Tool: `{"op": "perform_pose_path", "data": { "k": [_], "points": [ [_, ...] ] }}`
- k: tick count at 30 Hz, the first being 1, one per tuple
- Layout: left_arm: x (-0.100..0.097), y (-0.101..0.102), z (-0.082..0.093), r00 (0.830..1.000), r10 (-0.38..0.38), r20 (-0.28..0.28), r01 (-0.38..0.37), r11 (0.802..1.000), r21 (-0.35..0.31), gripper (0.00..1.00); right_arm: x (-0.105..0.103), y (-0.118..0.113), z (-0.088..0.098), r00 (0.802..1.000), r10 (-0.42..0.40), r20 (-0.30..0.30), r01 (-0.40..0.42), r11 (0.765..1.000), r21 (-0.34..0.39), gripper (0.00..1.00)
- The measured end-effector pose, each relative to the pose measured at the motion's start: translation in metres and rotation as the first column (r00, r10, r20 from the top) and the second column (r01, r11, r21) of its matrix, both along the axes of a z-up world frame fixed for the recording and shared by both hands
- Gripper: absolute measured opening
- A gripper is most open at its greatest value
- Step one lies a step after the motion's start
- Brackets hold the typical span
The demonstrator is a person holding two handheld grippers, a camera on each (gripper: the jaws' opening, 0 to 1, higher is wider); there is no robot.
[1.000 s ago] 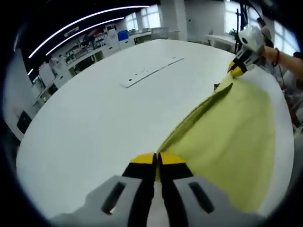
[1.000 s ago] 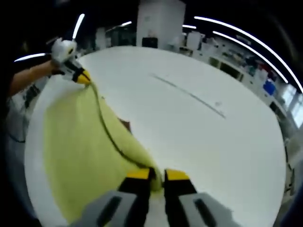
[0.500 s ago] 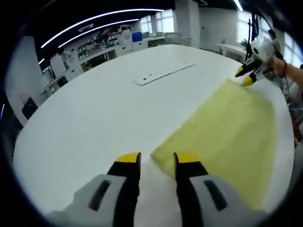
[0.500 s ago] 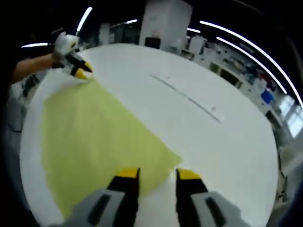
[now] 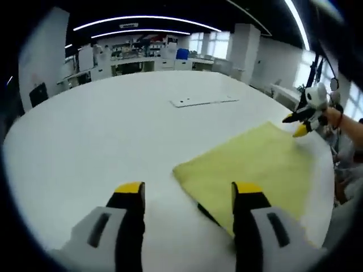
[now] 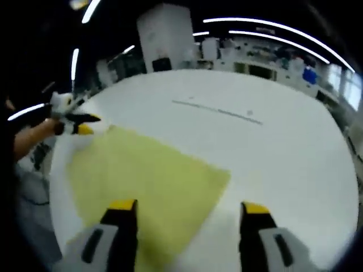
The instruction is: Fold the garment on the visible template until the final outline fits inside the template.
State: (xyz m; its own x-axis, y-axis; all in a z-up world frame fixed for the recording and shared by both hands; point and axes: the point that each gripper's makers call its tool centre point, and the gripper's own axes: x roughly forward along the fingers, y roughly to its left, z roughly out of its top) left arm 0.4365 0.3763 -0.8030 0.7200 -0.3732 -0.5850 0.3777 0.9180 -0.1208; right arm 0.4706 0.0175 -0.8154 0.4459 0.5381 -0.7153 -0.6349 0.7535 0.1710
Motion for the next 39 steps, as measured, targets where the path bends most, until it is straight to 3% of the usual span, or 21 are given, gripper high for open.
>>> {"op": "perform_pose_path", "data": {
  "k": [7,15,20,28,34,39],
  "points": [
    [-0.029,-0.005,0.006,1.0,-0.023,0.004,0.023,1.0,-0.02,0.67,-0.025,-0.003,0.007,0.999,-0.015,-0.033,0.017,0.998,0.056,0.82],
    [-0.062,-0.019,0.01,0.999,-0.052,0.002,0.052,0.998,-0.038,0.7,-0.056,-0.011,0.008,0.999,-0.003,-0.048,0.006,0.999,0.054,0.83],
    [-0.072,-0.024,0.009,0.998,-0.058,0.002,0.058,0.997,-0.056,0.7,-0.073,-0.015,0.006,0.998,0.006,-0.054,-0.002,0.998,0.059,0.82],
    [-0.104,-0.036,0.003,0.996,-0.085,-0.013,0.084,0.995,-0.057,0.67,-0.102,-0.013,0.001,0.998,0.023,-0.051,-0.018,0.995,0.103,0.74],
    [-0.115,-0.04,-0.002,0.997,-0.081,-0.014,0.079,0.994,-0.08,0.63,-0.111,-0.014,-0.008,0.998,0.018,-0.065,-0.01,0.993,0.115,0.68],
    [-0.125,-0.046,-0.011,0.995,-0.102,-0.025,0.099,0.992,-0.077,0.57,-0.12,-0.014,-0.013,0.997,0.017,-0.078,-0.007,0.991,0.13,0.58]
  ]
}}
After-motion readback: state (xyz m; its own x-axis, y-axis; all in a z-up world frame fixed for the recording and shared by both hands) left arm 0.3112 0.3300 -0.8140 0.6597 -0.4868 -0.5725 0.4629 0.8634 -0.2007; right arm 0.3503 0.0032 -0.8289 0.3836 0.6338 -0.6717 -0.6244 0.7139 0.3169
